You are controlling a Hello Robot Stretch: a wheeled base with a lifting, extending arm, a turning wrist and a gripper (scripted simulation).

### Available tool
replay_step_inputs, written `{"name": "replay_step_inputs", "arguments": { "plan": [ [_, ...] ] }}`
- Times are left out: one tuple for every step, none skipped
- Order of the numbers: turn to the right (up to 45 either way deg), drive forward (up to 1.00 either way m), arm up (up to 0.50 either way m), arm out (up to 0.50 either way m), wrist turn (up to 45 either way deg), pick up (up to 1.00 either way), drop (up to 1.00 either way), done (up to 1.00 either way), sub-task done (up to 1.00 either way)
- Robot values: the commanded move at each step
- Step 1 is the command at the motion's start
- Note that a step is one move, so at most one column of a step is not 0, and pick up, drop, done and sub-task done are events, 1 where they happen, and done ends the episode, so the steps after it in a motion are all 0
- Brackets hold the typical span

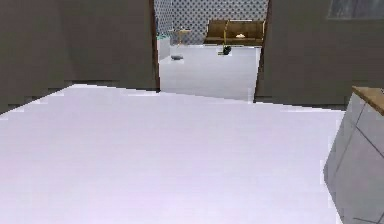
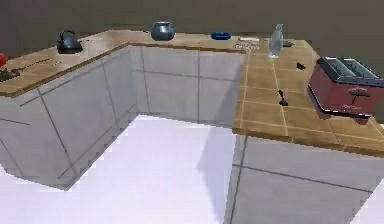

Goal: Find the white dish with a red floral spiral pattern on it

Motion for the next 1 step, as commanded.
{"name": "replay_step_inputs", "arguments": {
  "plan": [
    [0.0,1.0,0.0,0.0,0.0,0.0,0.0,0.0,0.0]
  ]
}}
